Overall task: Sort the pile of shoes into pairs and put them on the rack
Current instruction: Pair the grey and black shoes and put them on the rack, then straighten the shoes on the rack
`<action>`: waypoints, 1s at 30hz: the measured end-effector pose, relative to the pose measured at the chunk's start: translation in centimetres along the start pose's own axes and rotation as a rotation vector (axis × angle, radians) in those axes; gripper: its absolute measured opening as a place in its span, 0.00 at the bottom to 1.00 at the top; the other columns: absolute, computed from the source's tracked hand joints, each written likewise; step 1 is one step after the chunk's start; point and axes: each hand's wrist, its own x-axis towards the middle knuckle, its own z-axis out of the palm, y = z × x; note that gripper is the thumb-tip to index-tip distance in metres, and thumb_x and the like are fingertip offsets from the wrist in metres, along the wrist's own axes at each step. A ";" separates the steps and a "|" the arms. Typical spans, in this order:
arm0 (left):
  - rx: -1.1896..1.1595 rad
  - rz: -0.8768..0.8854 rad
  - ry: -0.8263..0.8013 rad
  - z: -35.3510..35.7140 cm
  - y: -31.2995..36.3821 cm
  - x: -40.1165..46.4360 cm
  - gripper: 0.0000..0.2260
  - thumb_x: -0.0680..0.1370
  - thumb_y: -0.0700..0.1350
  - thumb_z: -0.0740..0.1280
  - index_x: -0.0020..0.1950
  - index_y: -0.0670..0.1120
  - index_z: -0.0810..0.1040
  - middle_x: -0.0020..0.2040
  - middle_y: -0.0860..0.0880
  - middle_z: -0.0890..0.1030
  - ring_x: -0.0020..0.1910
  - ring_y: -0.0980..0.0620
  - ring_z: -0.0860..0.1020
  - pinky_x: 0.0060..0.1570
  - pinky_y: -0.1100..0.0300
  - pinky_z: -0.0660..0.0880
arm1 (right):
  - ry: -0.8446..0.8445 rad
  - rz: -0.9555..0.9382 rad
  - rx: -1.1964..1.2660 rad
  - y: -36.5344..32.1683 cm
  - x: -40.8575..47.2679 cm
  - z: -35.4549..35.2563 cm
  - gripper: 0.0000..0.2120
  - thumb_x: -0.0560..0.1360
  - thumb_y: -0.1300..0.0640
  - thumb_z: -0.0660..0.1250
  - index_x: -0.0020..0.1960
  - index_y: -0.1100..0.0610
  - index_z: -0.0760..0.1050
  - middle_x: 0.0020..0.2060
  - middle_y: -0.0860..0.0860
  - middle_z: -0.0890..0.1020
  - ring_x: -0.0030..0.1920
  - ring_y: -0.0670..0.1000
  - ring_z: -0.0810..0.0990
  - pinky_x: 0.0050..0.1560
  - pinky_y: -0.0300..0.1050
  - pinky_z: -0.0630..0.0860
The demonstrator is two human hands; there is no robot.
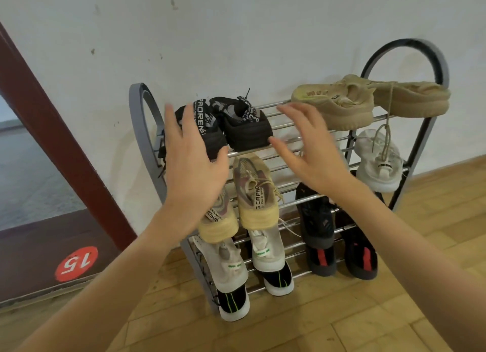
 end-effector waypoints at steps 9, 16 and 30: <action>-0.110 0.474 -0.259 7.0 10.2 1.4 0.25 0.75 0.46 0.69 0.70 0.44 0.68 0.66 0.46 0.71 0.65 0.51 0.71 0.60 0.67 0.63 | 0.399 0.447 -0.267 9.8 -2.3 -9.6 0.28 0.73 0.61 0.64 0.71 0.61 0.63 0.70 0.64 0.62 0.70 0.62 0.62 0.70 0.55 0.62; -0.008 0.325 -0.563 12.4 15.5 6.1 0.33 0.69 0.66 0.69 0.69 0.50 0.70 0.67 0.51 0.74 0.65 0.49 0.73 0.57 0.55 0.71 | 0.066 0.487 -0.262 13.3 -0.1 -13.1 0.25 0.79 0.58 0.62 0.75 0.56 0.62 0.71 0.62 0.63 0.70 0.60 0.66 0.69 0.48 0.63; -0.251 0.276 -0.365 15.5 15.4 5.3 0.09 0.72 0.55 0.72 0.44 0.50 0.79 0.42 0.49 0.79 0.43 0.54 0.73 0.47 0.55 0.72 | 0.020 0.440 -0.307 17.0 1.9 -14.1 0.21 0.78 0.58 0.64 0.71 0.57 0.69 0.64 0.58 0.73 0.62 0.61 0.74 0.63 0.53 0.71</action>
